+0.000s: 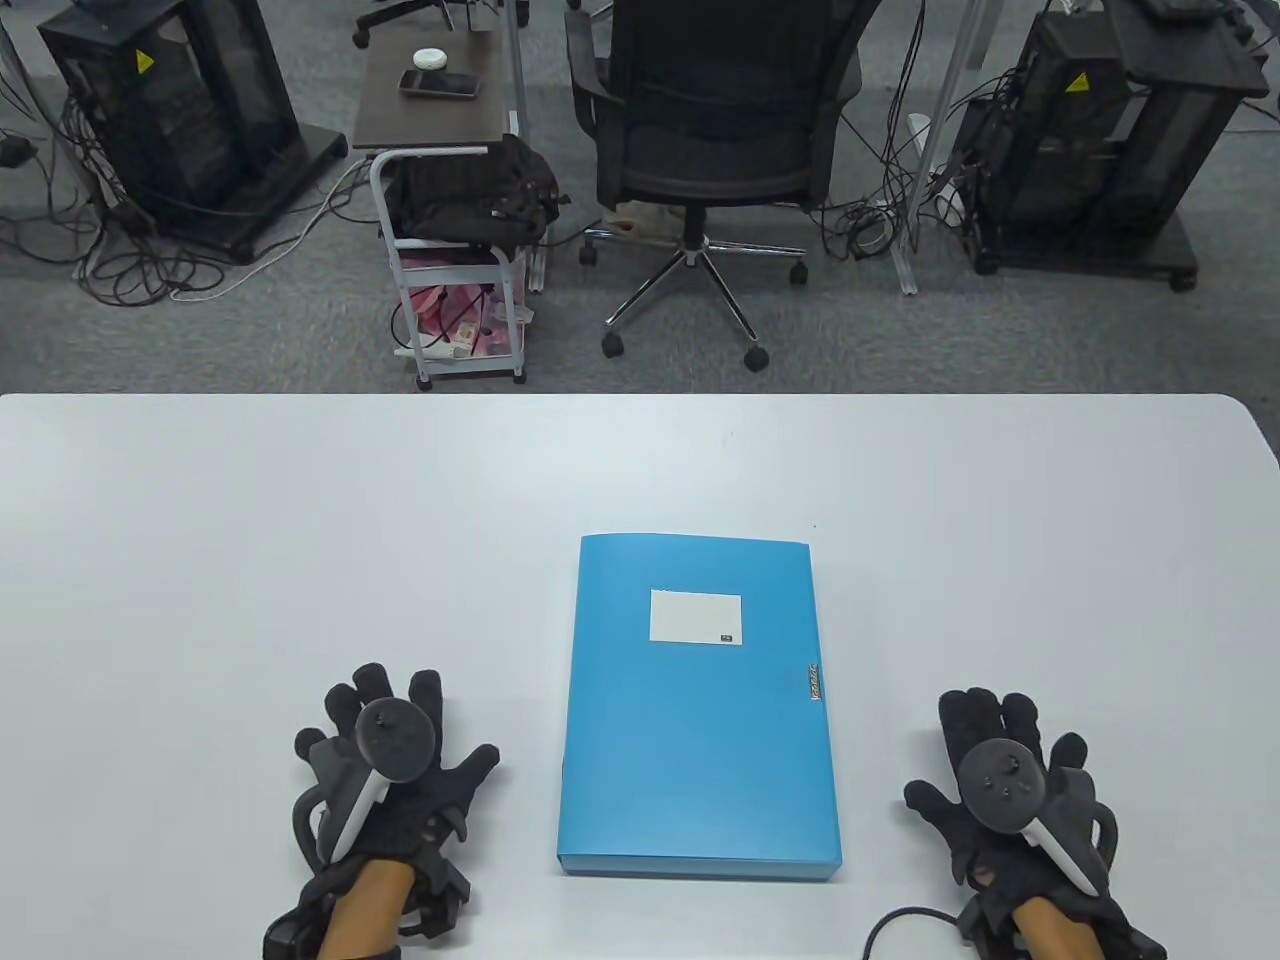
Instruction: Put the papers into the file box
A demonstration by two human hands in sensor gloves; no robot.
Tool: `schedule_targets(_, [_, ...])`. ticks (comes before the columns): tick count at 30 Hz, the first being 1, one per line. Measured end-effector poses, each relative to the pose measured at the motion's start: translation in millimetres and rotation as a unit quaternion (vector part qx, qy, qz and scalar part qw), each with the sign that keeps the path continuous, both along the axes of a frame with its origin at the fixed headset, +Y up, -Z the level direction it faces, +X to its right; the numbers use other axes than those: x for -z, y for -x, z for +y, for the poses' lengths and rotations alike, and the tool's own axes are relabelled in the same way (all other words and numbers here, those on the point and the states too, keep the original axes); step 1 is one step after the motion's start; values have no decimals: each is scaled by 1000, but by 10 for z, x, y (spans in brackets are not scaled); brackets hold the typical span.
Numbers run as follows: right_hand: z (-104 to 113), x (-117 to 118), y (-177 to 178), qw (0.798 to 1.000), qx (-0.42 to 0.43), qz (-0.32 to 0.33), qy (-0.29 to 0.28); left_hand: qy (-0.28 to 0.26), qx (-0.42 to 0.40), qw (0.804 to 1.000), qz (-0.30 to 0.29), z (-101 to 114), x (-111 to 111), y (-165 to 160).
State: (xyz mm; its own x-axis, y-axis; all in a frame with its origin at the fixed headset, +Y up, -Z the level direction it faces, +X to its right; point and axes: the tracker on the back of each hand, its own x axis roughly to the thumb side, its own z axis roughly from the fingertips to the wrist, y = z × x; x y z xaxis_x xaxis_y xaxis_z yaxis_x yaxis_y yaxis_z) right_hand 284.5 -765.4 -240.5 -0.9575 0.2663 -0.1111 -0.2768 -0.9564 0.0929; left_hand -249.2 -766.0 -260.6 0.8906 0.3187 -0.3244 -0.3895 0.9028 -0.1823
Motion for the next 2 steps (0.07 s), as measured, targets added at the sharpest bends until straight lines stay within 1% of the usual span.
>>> schedule_targets(2, [19,18,6,1000,4,2,0,8,3,1000,3,-9,4,12])
